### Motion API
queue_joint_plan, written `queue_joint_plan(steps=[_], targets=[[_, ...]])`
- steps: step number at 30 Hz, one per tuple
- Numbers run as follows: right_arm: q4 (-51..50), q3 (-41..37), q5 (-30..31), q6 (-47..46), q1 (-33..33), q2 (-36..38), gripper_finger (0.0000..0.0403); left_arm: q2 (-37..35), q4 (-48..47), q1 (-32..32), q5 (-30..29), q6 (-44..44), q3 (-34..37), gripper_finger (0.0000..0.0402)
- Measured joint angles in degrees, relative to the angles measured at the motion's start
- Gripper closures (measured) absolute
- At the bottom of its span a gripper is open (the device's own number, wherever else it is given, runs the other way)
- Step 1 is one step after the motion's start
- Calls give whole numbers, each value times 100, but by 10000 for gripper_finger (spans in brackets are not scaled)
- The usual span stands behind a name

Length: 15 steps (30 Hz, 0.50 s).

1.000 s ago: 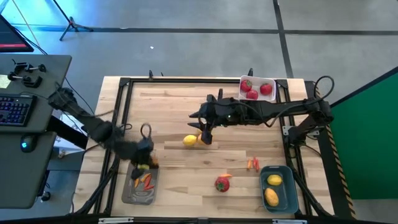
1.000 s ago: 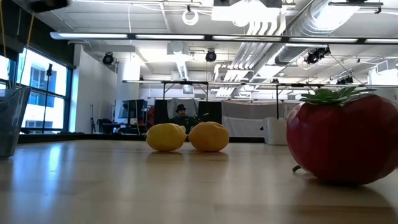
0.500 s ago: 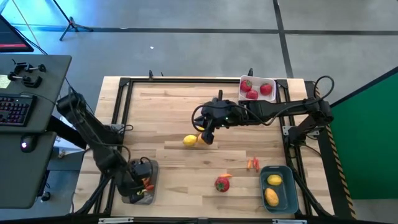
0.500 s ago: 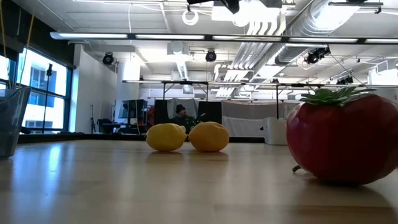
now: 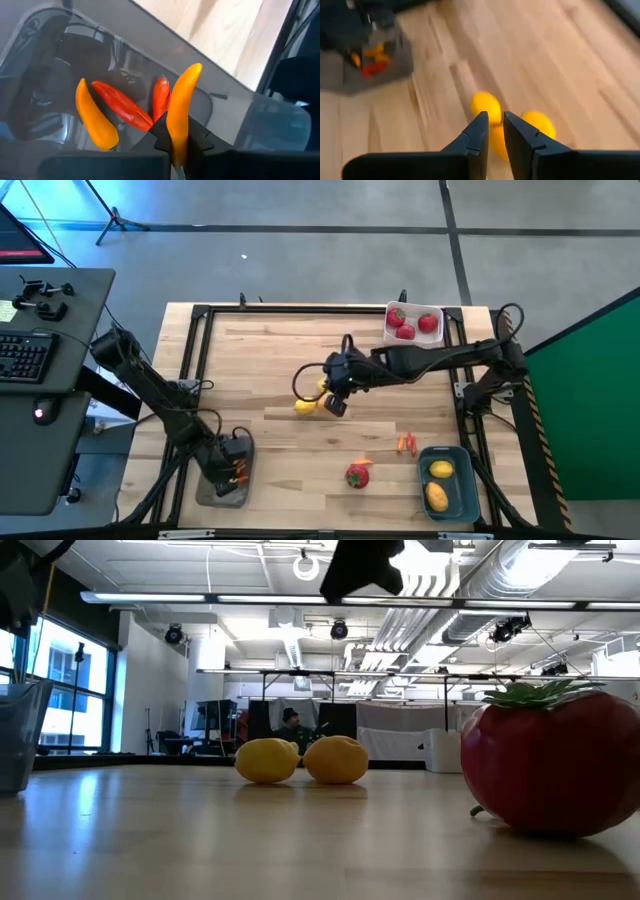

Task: Sort produce into baskets
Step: Put the yellow chili pepper into the black bin, then put the lemon into the blue bin

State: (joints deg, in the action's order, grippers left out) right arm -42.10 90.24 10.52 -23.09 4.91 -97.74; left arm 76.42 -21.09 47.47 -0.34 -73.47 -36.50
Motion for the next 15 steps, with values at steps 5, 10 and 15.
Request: queue_joint_plan(steps=[5, 10, 15], targets=[[-348, 0, -718, 325, 0, -385, 304, -4, -21, -75, 372, 263, 5, 347], [-526, 0, -1479, 1047, 3, -857, 215, -206, -32, -66, 754, 275, 5, 289], [-621, 0, -1338, 2139, -36, -1281, 132, -757, -3, 41, 703, 473, 4, 249]])
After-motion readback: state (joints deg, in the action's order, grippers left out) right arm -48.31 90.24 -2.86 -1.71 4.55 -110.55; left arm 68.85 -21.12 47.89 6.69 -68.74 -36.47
